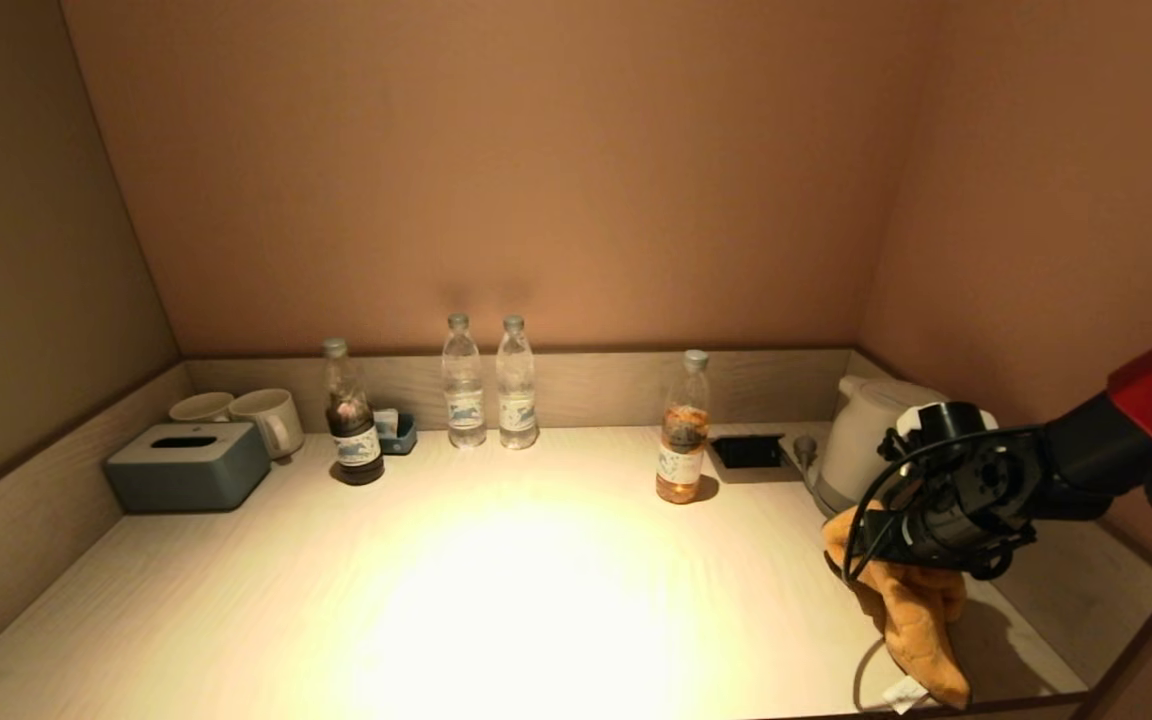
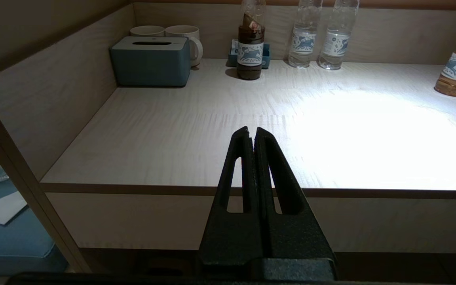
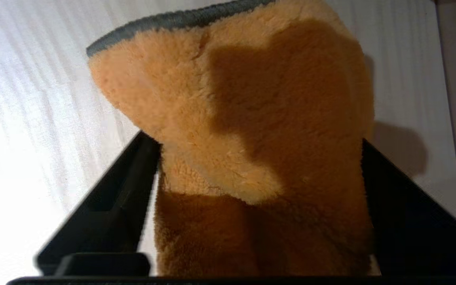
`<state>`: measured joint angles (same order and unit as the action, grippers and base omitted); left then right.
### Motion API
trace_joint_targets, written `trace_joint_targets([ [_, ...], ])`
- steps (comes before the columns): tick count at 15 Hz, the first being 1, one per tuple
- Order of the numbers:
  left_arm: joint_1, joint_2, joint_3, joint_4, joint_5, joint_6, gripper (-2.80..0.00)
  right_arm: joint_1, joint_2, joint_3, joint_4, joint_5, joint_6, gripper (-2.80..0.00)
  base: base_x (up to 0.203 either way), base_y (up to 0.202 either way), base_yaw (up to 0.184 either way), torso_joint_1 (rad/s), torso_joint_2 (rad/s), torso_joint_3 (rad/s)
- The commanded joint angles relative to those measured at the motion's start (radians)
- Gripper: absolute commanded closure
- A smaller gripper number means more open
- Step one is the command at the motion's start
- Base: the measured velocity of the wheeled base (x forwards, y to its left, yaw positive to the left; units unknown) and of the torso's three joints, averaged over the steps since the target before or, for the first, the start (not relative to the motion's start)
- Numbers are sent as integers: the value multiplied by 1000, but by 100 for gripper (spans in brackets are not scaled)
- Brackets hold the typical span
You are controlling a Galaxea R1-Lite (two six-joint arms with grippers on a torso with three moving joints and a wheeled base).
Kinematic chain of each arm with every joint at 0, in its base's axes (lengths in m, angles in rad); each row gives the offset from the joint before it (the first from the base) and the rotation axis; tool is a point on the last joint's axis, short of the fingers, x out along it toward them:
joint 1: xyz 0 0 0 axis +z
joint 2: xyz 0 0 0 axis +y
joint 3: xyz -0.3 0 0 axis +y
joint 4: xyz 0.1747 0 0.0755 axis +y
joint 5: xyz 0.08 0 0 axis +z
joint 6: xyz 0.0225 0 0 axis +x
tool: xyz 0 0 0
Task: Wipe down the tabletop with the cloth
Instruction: Pick up the tablecloth
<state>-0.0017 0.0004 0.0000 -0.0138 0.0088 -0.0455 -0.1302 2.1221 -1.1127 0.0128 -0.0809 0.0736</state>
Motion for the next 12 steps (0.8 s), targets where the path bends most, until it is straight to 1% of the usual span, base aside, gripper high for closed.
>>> trace_joint_targets([
  [1, 0, 0, 0, 0, 0, 0, 0, 0, 16, -4, -1, 0, 0, 0, 0, 0, 0, 0, 0, 0],
  [6, 0, 0, 0, -1, 0, 0, 0, 0, -27, 1, 6, 20, 6, 0, 0, 0, 0, 0, 0, 0],
  [10, 0, 0, 0, 0, 0, 0, 0, 10, -162, 7, 9, 41, 19, 0, 0, 0, 0, 0, 0, 0],
  [12, 0, 0, 0, -2, 0, 0, 0, 22, -219, 12, 9, 73, 30, 0, 0, 0, 0, 0, 0, 0],
])
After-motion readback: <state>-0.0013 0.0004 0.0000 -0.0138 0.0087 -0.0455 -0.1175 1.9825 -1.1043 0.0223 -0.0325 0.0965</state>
